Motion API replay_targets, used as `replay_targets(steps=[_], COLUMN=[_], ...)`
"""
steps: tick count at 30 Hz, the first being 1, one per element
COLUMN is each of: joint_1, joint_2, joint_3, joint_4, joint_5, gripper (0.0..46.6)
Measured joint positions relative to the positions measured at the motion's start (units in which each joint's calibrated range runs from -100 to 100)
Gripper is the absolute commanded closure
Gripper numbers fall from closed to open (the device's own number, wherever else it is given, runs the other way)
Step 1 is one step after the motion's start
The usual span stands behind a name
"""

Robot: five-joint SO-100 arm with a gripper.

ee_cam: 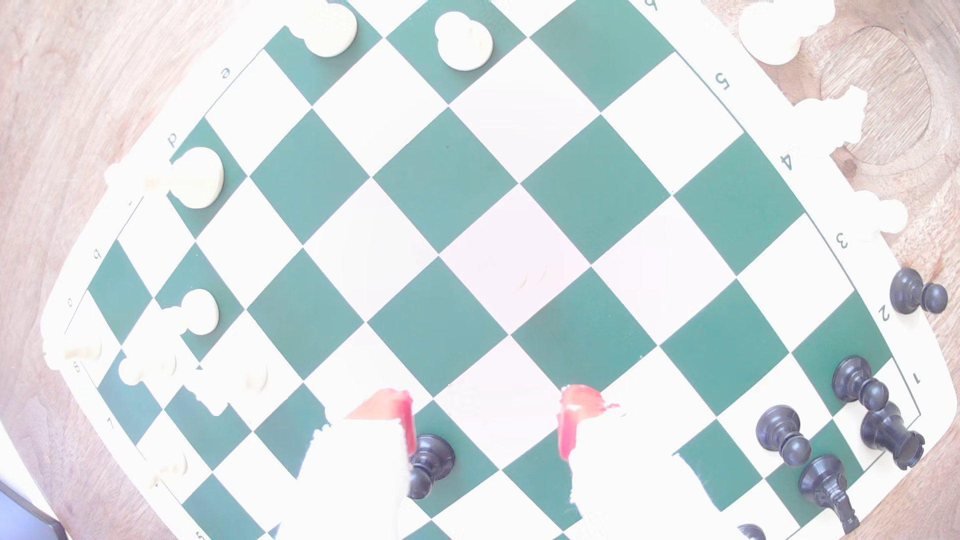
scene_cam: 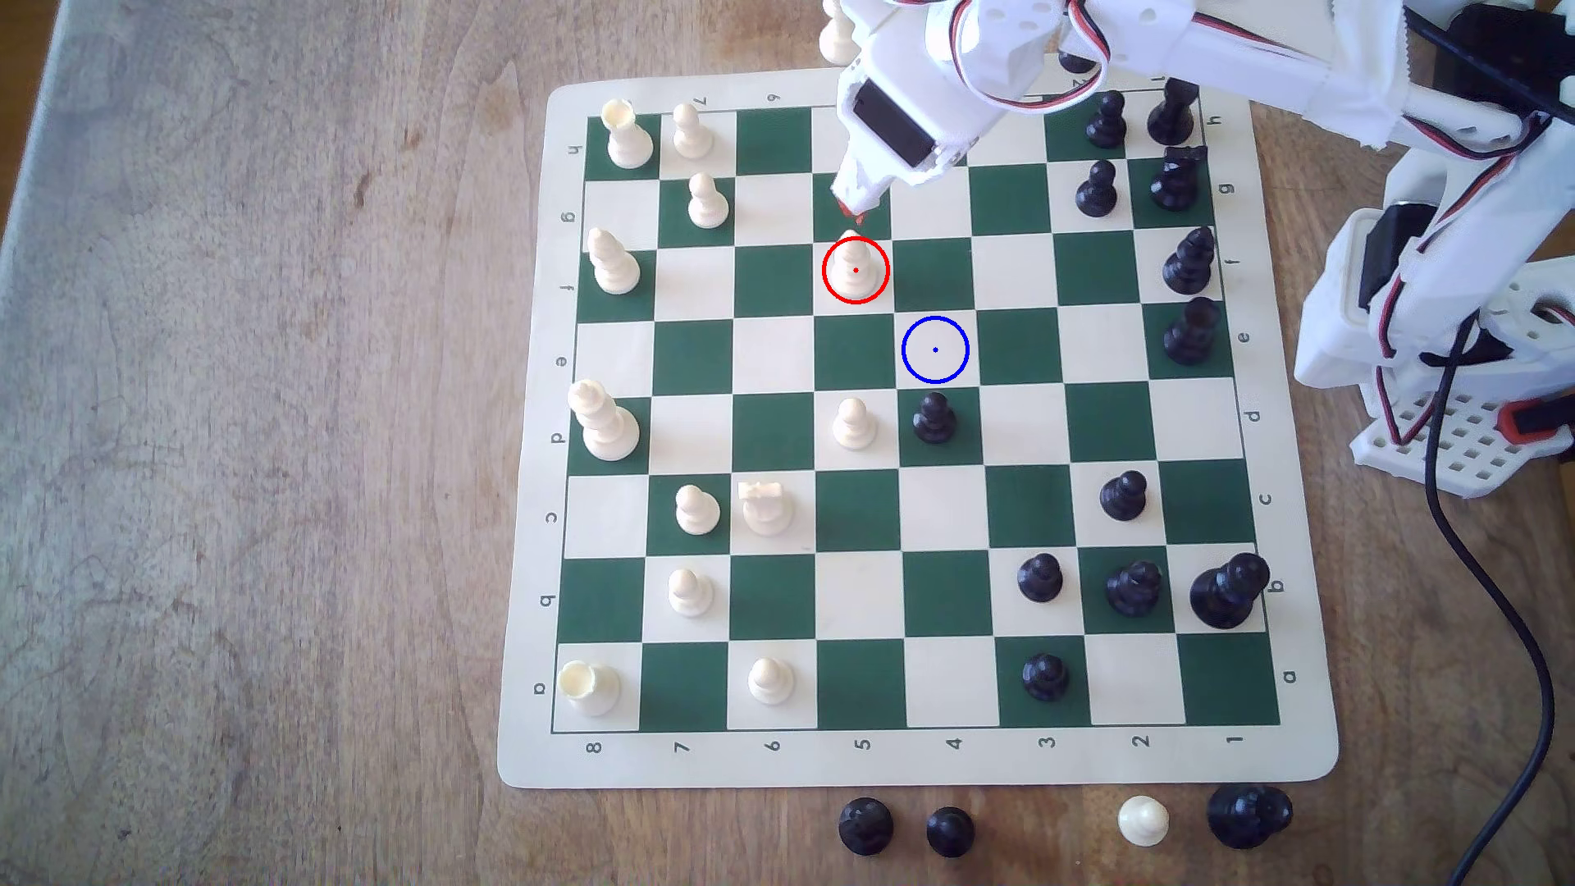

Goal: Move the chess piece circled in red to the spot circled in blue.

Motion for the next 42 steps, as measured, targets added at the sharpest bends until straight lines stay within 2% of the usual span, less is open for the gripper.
replay_targets(steps=[15, 42], joint_1=[1.11, 0.15], joint_2=[11.65, 21.45], joint_3=[0.0, 0.0], joint_4=[-6.22, -11.31], joint_5=[-0.49, -0.24], gripper=[31.1, 32.4])
